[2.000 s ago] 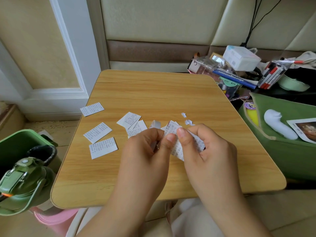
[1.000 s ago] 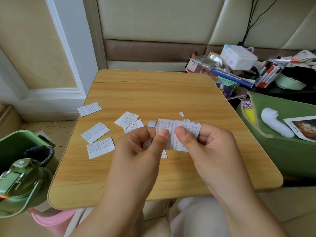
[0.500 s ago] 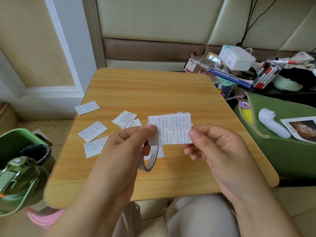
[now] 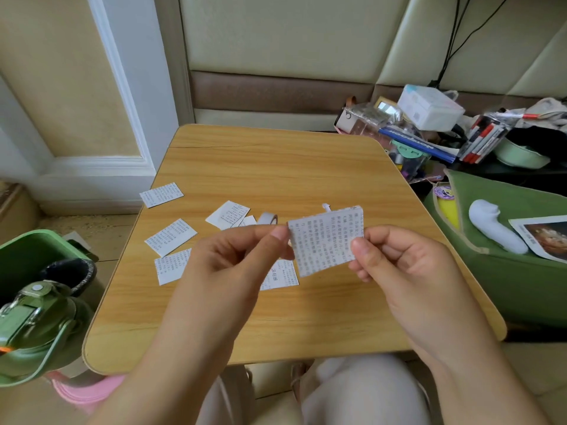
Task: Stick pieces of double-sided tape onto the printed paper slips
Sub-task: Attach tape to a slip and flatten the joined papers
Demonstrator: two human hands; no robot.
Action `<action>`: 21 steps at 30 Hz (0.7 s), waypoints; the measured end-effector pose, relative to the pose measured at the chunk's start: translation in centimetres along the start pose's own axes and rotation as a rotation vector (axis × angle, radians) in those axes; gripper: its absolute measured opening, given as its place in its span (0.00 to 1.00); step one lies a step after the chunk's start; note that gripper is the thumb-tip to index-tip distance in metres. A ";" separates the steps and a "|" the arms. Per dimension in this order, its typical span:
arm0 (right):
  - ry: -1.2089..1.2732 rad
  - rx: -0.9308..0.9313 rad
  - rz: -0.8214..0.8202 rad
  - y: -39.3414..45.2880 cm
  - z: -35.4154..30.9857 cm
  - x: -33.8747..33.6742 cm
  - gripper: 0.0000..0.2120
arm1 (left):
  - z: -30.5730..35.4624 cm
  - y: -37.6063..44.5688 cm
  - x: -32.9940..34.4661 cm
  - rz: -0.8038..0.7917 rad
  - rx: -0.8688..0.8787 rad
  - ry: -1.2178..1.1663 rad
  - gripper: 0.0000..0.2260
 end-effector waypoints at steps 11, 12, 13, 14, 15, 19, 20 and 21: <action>-0.010 -0.043 -0.046 0.2 -0.5 0.0 0.08 | 0.3 0.1 -0.2 -0.210 -0.102 -0.206 0.06; -0.016 -0.045 -0.043 0.2 -0.4 0.0 0.08 | 0.2 0.0 -0.1 -0.232 -0.116 -0.224 0.07; -0.020 -0.045 -0.035 0.2 -0.4 0.0 0.08 | 0.2 0.1 -0.1 -0.245 -0.122 -0.236 0.07; -0.022 -0.044 -0.025 0.2 -0.3 0.0 0.08 | 0.2 0.0 0.0 -0.247 -0.127 -0.243 0.07; -0.024 -0.044 -0.014 0.3 -0.2 0.0 0.08 | 0.3 0.1 0.1 -0.248 -0.130 -0.253 0.07; -0.073 -0.057 -0.023 0.4 0.2 0.0 0.04 | 0.4 0.1 0.4 -0.277 -0.139 -0.277 0.03; -0.082 -0.062 -0.026 0.4 0.3 0.0 0.05 | 0.4 0.0 0.4 -0.281 -0.137 -0.272 0.03; -0.084 -0.063 -0.025 0.5 0.3 -0.1 0.07 | 0.3 0.1 0.4 -0.274 -0.137 -0.265 0.02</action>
Point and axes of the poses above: each hand's wrist, its own y-axis towards the middle knuckle, its own x-axis out of the palm, z = x × y, the point moved 3 cm from there along y, towards the middle knuckle, and after that the axes turned 13 degrees about -x, right-handed, at the moved point
